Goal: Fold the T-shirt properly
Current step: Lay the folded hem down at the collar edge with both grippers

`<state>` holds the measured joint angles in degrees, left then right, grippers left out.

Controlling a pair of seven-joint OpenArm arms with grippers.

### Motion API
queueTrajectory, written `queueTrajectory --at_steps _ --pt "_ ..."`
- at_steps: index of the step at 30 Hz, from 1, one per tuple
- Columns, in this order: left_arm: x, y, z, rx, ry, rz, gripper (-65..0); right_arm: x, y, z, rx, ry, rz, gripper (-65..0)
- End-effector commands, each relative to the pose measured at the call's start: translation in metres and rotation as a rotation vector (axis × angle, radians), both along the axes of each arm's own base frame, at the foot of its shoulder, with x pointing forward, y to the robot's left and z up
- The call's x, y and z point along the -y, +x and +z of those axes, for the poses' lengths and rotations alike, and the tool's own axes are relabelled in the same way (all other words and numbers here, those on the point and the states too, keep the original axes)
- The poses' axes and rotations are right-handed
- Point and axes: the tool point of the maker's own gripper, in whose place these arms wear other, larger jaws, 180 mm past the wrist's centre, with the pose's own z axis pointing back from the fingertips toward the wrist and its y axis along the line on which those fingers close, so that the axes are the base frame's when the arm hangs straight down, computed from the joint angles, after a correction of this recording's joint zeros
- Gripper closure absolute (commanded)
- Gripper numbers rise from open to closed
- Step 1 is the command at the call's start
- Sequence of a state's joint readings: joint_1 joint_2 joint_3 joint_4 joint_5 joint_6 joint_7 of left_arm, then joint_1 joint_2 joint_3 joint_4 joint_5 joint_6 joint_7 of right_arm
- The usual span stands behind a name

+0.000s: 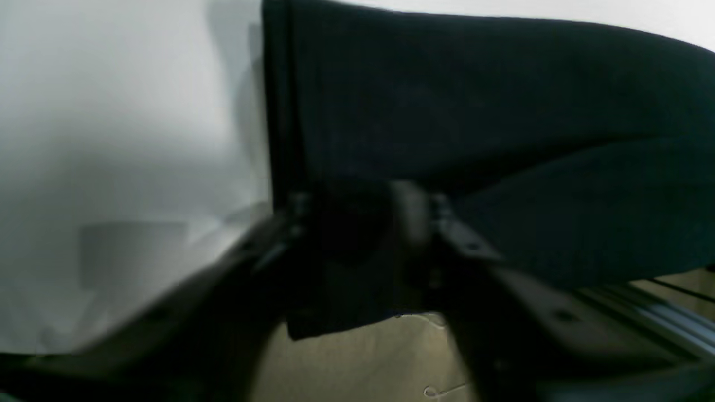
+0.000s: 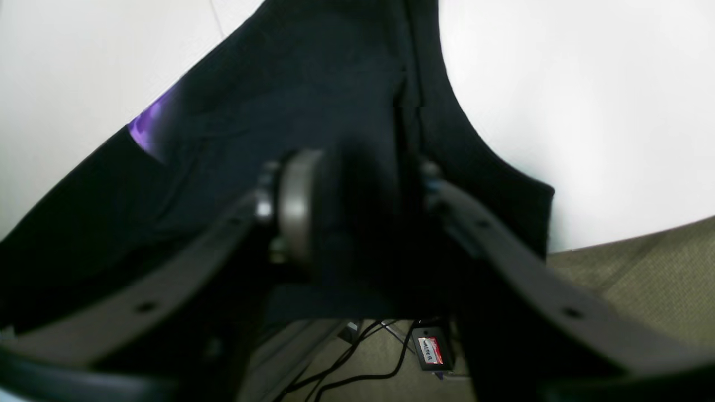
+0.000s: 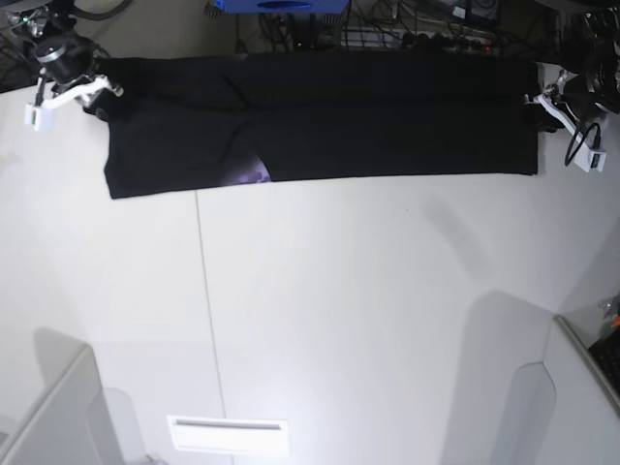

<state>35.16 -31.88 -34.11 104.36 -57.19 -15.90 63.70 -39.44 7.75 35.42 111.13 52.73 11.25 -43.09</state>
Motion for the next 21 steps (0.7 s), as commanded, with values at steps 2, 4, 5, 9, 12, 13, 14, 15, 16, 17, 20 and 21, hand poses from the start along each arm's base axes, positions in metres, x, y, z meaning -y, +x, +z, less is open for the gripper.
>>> queueTrajectory --at_steps 2,4,5,9,12,13,14,15,16,17,20,21 --pt "-0.003 0.007 0.009 0.032 0.012 -0.008 -34.2 0.000 0.000 0.006 0.026 0.002 -0.009 -27.0" --pt "-0.005 0.008 0.012 0.043 0.015 -0.003 -42.1 -0.001 -0.001 0.006 0.027 0.003 -0.009 -27.0" --pt "-0.010 0.009 0.015 0.054 0.020 0.011 -45.1 -0.001 0.000 0.007 0.031 0.002 -0.006 -27.0" --pt "-0.016 0.012 0.033 0.136 0.025 0.087 -49.5 -0.006 0.003 0.009 0.048 0.004 0.014 -26.9" --pt "-0.016 0.006 0.037 0.169 0.013 0.146 -37.4 -0.021 0.014 0.020 0.123 -0.004 0.129 -21.8" --pt "-0.013 0.003 0.033 0.165 0.001 0.158 -27.6 -0.028 0.018 0.024 0.159 -0.006 0.181 -17.0" --pt "-0.010 0.001 0.030 0.160 -0.009 0.165 -14.6 -0.035 0.021 0.027 0.186 -0.006 0.222 -10.5" --pt "-0.006 0.000 0.026 0.156 -0.023 0.169 -2.8 -0.038 0.025 0.030 0.209 -0.010 0.249 -4.2" --pt "-0.003 -0.002 0.022 0.148 -0.027 0.172 0.0 -0.040 0.027 0.031 0.221 -0.011 0.265 0.0" --pt "-0.002 -0.006 0.017 0.137 -0.025 0.184 0.0 -0.041 0.028 0.031 0.220 -0.009 0.266 0.0" --pt "-0.002 -0.011 0.005 0.113 0.019 0.206 0.0 -0.036 0.031 0.019 0.165 -0.006 0.247 0.0" --pt "-0.003 -0.012 0.001 0.107 0.036 0.220 0.0 -0.034 0.032 0.013 0.142 -0.021 0.249 0.0"
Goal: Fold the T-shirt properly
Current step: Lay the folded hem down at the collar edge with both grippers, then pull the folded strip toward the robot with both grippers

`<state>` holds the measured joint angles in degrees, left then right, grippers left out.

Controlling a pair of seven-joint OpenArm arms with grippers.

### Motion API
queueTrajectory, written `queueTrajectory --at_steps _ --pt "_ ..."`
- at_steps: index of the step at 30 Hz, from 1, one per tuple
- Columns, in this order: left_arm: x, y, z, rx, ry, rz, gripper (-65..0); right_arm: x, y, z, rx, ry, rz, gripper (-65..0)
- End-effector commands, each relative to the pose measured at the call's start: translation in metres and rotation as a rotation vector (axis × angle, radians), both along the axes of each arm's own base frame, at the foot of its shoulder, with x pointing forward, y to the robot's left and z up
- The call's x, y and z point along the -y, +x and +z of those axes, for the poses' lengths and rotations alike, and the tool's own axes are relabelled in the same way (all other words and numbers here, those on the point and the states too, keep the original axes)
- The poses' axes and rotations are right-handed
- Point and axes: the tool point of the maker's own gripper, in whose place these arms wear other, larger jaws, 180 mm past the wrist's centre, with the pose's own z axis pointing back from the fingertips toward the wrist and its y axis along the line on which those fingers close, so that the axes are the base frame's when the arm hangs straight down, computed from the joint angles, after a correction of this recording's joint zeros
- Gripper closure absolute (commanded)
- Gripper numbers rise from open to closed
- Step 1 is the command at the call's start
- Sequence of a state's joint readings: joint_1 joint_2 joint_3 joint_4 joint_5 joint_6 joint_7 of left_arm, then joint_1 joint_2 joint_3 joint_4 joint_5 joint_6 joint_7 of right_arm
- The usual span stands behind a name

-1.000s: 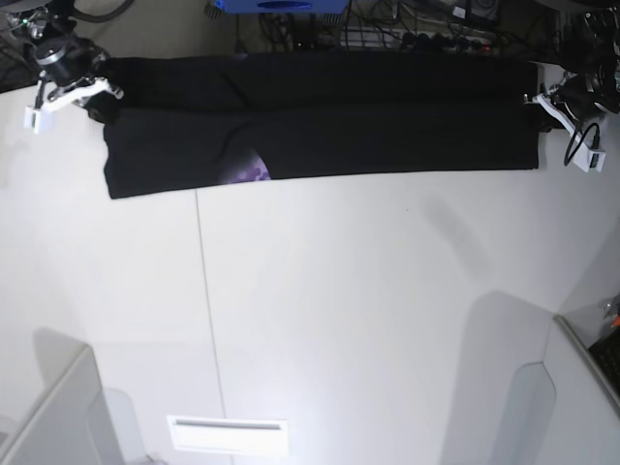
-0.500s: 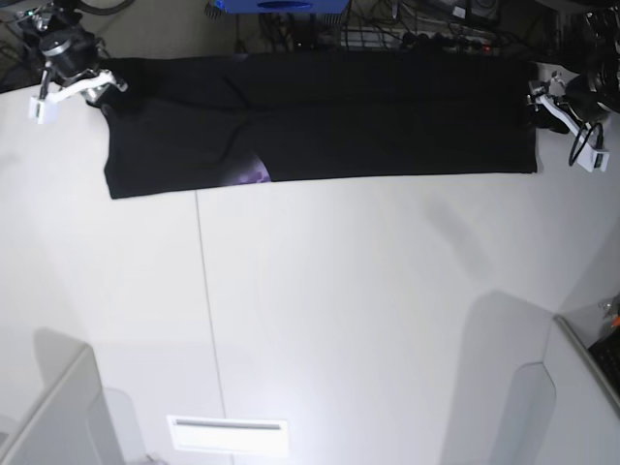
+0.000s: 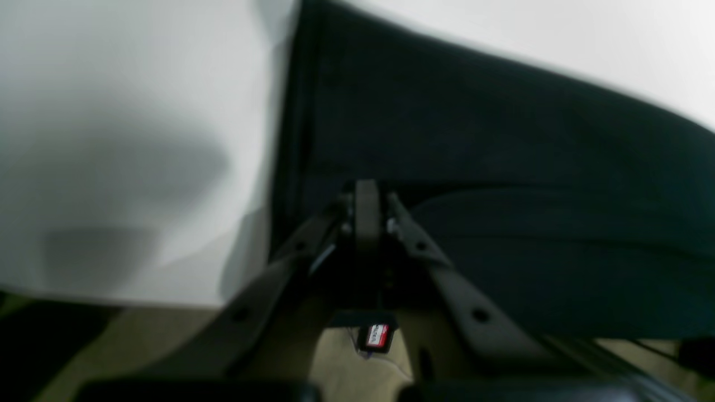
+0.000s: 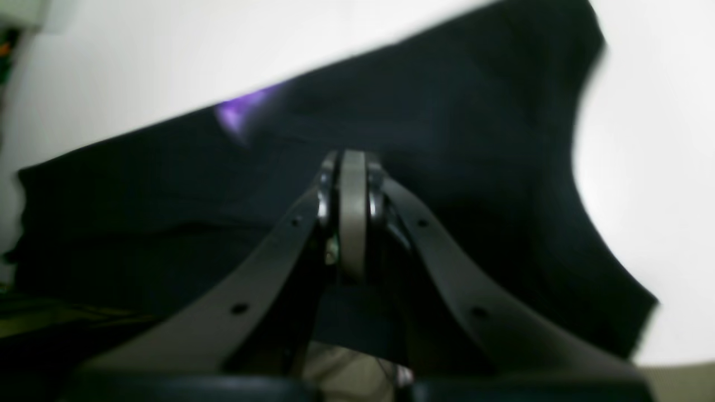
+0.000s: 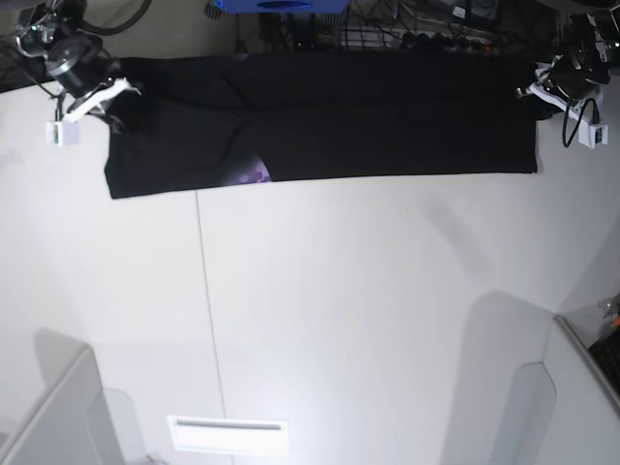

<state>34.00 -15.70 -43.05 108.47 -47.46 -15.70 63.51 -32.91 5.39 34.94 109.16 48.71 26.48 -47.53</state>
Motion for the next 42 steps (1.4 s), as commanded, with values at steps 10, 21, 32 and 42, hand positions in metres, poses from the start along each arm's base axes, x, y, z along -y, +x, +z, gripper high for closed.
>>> queueTrajectory --at_steps 10,21,32,42 --pt "-0.003 0.013 -0.018 -0.045 0.143 -0.006 0.0 0.009 0.013 -0.060 -0.178 -0.166 0.013 0.0" --pt "0.006 0.032 -0.064 -0.110 0.036 0.020 0.0 0.017 0.049 -0.076 -0.204 -0.214 0.006 0.0" --pt "0.007 0.102 -0.041 -0.023 0.147 -0.040 0.0 0.026 0.089 -0.075 -0.205 -0.276 0.004 0.0" --pt "0.004 0.131 -0.012 0.070 0.177 -0.037 0.0 0.026 0.101 -0.053 -0.137 -0.305 0.000 0.0"
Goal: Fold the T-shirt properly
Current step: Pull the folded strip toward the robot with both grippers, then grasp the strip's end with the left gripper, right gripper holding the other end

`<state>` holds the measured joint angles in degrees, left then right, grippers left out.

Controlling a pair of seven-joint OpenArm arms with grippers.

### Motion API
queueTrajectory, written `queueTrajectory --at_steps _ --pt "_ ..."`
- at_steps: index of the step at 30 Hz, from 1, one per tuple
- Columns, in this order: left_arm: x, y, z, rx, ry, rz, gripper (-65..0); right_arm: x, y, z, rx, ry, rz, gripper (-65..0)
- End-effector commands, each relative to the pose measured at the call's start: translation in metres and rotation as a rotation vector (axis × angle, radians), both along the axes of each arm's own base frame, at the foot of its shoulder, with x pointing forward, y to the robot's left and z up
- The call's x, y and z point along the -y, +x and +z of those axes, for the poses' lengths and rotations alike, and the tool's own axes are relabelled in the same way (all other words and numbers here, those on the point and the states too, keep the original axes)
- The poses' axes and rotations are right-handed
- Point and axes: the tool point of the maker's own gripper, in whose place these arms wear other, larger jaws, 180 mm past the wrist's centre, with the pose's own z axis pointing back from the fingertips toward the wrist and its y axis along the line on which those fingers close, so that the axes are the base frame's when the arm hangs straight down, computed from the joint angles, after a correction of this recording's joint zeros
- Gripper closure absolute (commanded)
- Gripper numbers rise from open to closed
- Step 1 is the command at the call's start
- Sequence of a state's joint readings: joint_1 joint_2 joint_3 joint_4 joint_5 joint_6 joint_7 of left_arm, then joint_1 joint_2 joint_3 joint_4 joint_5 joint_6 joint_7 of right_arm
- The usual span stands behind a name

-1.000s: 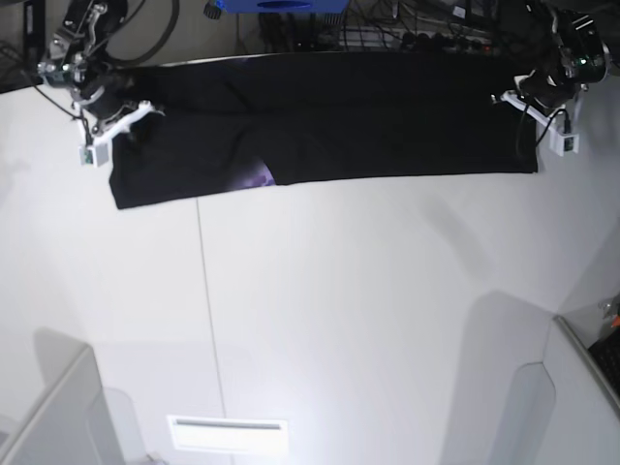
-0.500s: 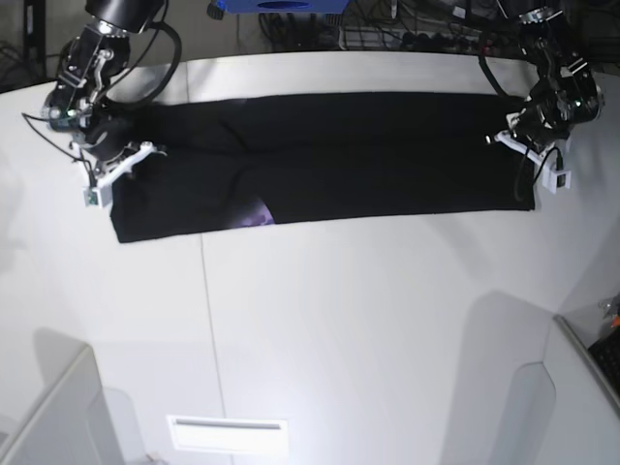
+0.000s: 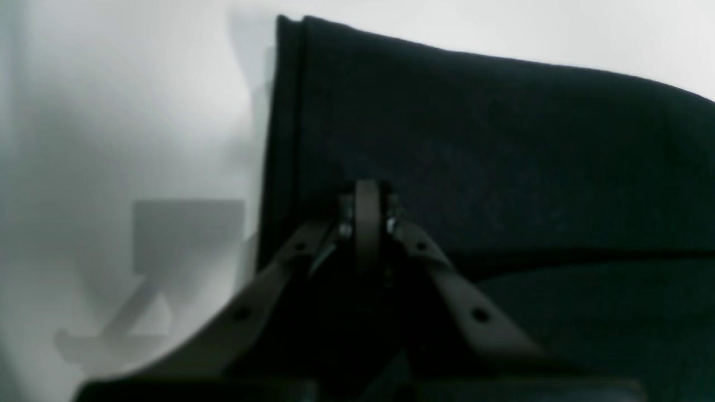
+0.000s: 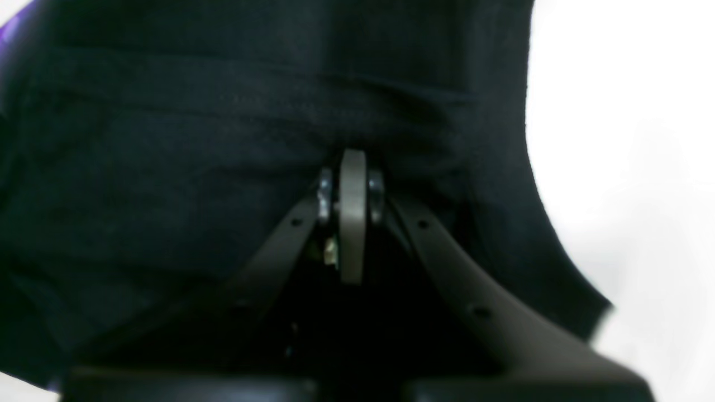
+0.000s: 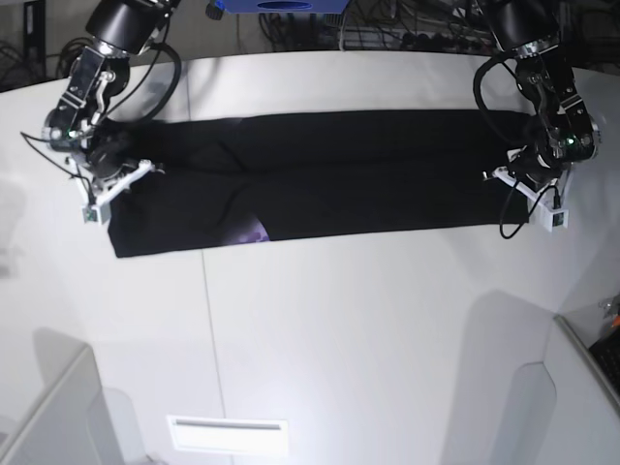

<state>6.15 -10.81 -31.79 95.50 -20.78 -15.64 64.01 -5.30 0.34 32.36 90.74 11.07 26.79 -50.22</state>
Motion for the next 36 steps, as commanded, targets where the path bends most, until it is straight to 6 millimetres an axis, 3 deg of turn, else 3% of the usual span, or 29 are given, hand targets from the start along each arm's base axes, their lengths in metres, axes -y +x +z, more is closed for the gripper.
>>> queueTrajectory --at_steps 1,3,7,12,15,18,20,22,28,36 --pt "-0.005 0.011 0.020 0.065 0.036 -0.015 0.0 -0.001 0.008 0.014 0.056 -0.007 -0.003 0.0" --pt "-0.004 0.015 0.035 0.104 0.059 -0.028 0.0 -0.005 0.011 0.030 0.103 -0.024 0.006 0.0" --pt "0.008 0.004 0.056 0.162 0.064 -0.071 0.0 -0.012 0.012 0.060 0.183 -0.060 0.014 0.0" --pt "-0.022 -0.021 0.073 0.235 -0.030 0.050 0.0 -0.024 0.008 0.077 0.231 -0.092 0.100 0.0" --pt "-0.039 -0.031 0.083 0.280 -0.059 0.116 -23.4 -0.025 0.003 0.074 0.219 -0.091 0.107 0.0" --pt "-0.048 -0.036 0.079 0.286 -0.092 0.162 -47.1 -0.029 0.001 0.071 0.213 -0.084 0.112 0.0" --pt "-0.052 -0.038 0.072 0.267 -0.107 0.174 -57.1 -0.038 -0.002 0.067 0.202 -0.069 0.132 0.0" --pt "-0.057 -0.042 0.058 0.235 -0.136 0.199 -62.9 -0.047 -0.004 0.065 0.196 -0.060 0.155 0.0" --pt "-0.067 -0.055 0.016 0.141 -0.208 0.225 -63.0 -0.056 -0.006 0.062 0.186 -0.049 0.181 0.0" --pt "-0.059 -0.060 -0.001 0.102 -0.219 0.122 -63.0 -0.066 -0.012 0.057 0.169 -0.036 0.205 0.0"
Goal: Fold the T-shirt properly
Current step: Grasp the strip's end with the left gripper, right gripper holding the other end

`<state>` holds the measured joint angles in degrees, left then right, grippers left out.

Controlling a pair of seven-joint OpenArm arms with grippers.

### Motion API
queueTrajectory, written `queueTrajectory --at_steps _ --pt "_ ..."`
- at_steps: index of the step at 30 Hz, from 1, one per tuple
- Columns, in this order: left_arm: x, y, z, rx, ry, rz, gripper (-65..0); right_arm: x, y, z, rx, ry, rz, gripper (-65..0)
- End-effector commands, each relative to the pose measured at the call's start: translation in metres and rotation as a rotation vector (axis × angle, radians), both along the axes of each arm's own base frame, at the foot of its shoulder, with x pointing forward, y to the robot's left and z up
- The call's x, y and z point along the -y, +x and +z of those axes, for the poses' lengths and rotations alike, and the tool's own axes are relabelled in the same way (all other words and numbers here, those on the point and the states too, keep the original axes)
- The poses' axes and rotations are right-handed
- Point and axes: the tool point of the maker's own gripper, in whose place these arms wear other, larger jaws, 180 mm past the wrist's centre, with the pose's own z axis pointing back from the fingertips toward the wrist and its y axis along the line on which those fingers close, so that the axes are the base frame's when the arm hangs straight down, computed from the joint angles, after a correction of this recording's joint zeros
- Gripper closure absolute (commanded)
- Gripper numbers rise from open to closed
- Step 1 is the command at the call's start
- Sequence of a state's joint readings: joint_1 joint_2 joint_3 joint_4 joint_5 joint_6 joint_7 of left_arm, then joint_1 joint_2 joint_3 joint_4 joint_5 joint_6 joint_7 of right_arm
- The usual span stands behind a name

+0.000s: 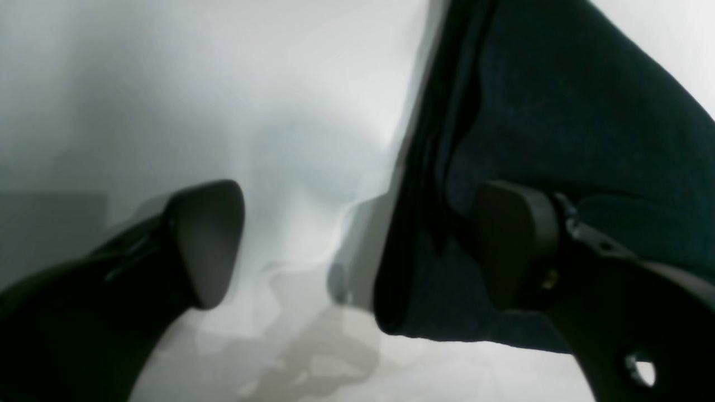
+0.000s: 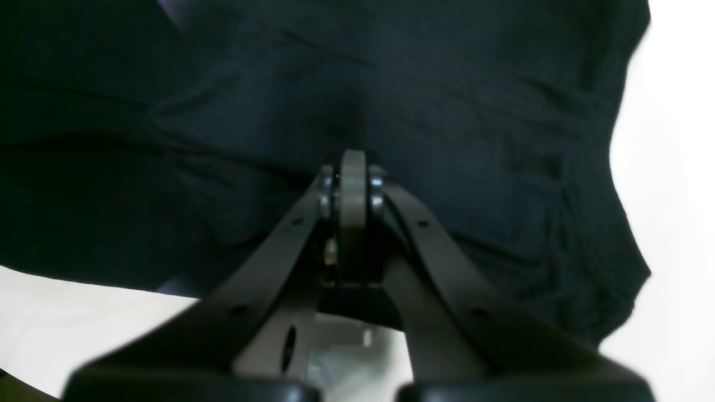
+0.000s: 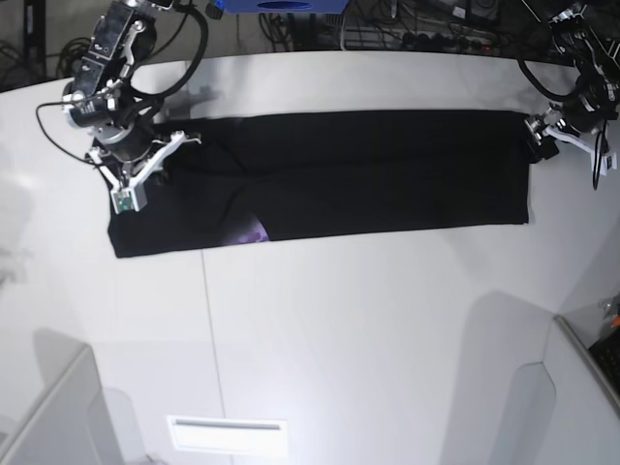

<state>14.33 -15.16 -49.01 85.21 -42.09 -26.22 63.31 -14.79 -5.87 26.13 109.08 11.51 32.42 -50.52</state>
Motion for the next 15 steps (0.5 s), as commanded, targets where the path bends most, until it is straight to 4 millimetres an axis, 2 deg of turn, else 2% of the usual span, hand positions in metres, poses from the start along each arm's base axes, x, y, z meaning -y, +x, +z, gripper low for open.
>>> queueTrajectory --at_steps 1,4,7,11,15 --pt "0.001 0.010 0.007 0.024 0.017 -0.039 -63.0 -0.001 0.006 0.009 0.041 -0.001 0.003 0.0" --pt "0.019 0.016 0.001 0.002 0.007 -0.110 -62.9 -0.003 0.005 0.008 0.038 0.007 0.001 0.0" --pt "0.024 0.018 -0.001 -0.002 0.000 -0.121 -61.4 -0.003 0.003 0.007 0.035 0.007 0.001 0.0" --pt "0.025 0.024 -0.002 0.006 -0.010 -0.118 -50.2 -0.003 0.003 0.007 0.034 0.007 0.001 0.0" --pt "0.028 0.024 -0.016 -0.020 -0.053 -0.104 -39.2 -0.003 0.001 0.006 0.032 0.008 0.000 0.0"
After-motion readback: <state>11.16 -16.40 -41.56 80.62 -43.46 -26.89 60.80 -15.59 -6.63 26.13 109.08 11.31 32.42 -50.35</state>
